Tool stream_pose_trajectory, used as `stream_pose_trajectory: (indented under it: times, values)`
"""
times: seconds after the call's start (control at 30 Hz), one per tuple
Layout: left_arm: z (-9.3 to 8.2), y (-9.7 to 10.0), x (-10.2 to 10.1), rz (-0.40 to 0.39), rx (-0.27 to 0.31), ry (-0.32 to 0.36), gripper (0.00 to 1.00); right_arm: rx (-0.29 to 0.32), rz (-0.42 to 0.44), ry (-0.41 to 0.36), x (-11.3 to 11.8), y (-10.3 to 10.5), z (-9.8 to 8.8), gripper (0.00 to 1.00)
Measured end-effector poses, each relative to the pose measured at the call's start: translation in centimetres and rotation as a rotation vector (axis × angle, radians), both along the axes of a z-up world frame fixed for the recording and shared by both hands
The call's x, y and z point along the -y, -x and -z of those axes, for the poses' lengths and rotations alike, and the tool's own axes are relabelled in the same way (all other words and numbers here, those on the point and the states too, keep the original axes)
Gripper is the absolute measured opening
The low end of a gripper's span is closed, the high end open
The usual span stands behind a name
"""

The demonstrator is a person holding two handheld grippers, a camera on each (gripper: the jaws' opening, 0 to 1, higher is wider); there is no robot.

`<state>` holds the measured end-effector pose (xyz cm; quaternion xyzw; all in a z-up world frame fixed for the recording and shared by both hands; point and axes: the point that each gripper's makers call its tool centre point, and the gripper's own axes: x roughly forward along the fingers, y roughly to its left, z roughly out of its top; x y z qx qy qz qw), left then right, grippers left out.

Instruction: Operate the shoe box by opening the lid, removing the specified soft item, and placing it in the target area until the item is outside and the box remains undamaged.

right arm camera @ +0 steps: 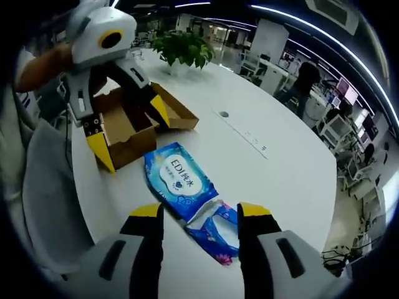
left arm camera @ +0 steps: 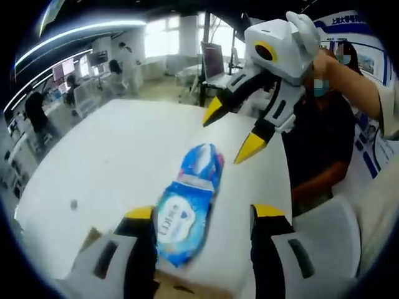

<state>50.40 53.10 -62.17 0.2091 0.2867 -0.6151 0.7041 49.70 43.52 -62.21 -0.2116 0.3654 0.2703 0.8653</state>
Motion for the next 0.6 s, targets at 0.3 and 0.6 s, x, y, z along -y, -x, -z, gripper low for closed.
stream_pose_trajectory:
  times: [0.3, 0.6]
  values:
    - [-0.8, -1.1, -5.2, -0.106, 0.022, 0.030, 0.66, -0.013, -0.069, -0.020, -3.4, 0.3, 0.4, 0.45]
    - [-1.2, -1.6, -9.6, -0.182, 0.026, 0.073, 0.70, -0.005, -0.163, -0.018, -6.6, 0.0, 0.6, 0.45]
